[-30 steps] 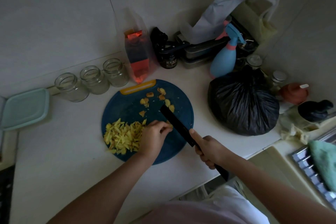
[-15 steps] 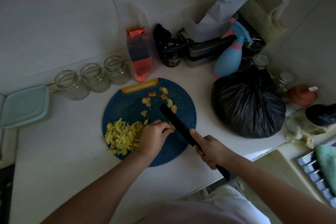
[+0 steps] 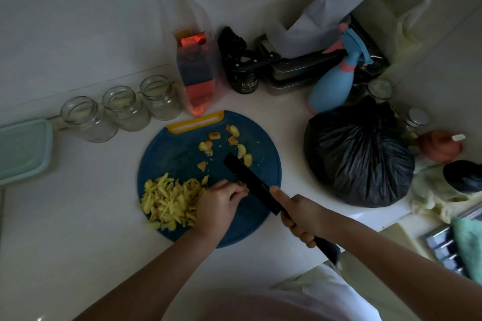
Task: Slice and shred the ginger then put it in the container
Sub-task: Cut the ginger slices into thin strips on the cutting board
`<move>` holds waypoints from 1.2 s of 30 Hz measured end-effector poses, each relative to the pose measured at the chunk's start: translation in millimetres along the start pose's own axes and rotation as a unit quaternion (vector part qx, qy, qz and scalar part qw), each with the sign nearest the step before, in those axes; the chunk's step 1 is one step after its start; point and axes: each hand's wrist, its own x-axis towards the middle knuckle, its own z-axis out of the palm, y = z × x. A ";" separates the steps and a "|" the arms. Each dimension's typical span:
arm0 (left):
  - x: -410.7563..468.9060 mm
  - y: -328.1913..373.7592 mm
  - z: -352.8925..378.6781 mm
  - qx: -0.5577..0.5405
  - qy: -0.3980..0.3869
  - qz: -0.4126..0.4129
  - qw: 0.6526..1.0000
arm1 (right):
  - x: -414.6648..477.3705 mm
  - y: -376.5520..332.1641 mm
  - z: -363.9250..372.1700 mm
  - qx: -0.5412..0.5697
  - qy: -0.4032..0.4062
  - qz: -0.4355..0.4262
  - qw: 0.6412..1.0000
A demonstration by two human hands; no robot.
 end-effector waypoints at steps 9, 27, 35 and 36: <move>0.1 0.7 2.9 0.000 0.014 -0.023 1.000 | 10.4 -8.5 2.9 -0.015 0.011 0.000 1.000; -2.8 6.0 3.5 0.017 0.019 -0.064 0.998 | 18.6 -21.3 27.4 -0.125 0.117 -0.126 0.977; -1.1 8.3 -3.3 0.018 0.007 -0.079 0.997 | 40.4 -17.7 45.2 -0.190 0.163 -0.173 0.953; -0.2 9.1 -3.8 0.017 0.006 -0.076 0.997 | 37.8 -16.8 43.1 -0.180 0.167 -0.175 0.953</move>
